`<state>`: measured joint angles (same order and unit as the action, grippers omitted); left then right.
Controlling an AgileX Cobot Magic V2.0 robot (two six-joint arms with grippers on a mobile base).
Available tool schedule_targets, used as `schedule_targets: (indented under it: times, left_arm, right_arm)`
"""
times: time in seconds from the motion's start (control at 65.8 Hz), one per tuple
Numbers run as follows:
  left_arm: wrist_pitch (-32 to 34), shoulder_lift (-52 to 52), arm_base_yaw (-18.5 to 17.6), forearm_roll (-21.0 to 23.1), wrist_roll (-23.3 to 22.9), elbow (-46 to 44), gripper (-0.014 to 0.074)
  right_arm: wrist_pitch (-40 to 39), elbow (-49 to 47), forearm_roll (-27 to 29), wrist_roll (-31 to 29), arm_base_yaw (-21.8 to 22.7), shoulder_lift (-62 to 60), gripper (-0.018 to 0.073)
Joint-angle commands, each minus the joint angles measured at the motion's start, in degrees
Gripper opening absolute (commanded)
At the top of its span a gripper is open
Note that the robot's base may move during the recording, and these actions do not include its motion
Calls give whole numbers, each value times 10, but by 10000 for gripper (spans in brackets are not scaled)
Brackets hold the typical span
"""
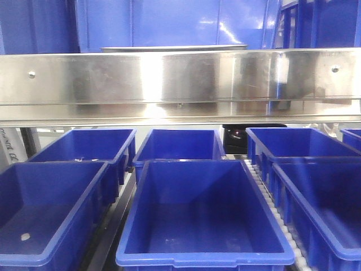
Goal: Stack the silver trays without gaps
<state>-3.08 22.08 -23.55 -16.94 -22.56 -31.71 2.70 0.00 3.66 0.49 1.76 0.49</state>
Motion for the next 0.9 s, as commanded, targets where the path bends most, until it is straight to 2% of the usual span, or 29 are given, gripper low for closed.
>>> schedule_targets:
  times: [0.0,0.106,0.152,0.197,0.243,0.334,0.486,0.608,0.744,0.82,0.881]
  left_arm:
    - [11,-3,-1,-2,0,0,-16]
    - [7,-3,0,1,0,2,-16]
    - [12,-3,4,31,1,10,-16]
    - [15,-3,13,80,12,20,-16]
    - [23,-3,27,110,61,36,-16]
    - [49,-3,69,119,174,73,-16]
    - [58,-28,129,169,269,137,-16]
    - [55,-82,168,181,270,193,-16]
    - [52,-154,193,181,269,254,-16]
    - [50,-191,195,169,242,283,-16]
    - [50,-217,195,139,204,310,-16]
  right_arm:
    - [-14,0,1,-5,2,-5,-79]
    - [-14,0,1,-5,2,-5,-79]
    - [-14,0,1,-5,2,-5,-79]
    - [-14,0,1,-5,2,-5,-79]
    - [-14,0,1,-5,2,-5,-79]
    - [-14,0,1,-5,2,-5,-79]
    - [-14,0,1,-5,2,-5,-79]
    - [-14,0,1,-5,2,-5,-79]
    - [-14,0,1,-5,2,-5,-79]
    - [-14,0,1,-5,2,-5,-79]
    - [-14,0,1,-5,2,-5,-79]
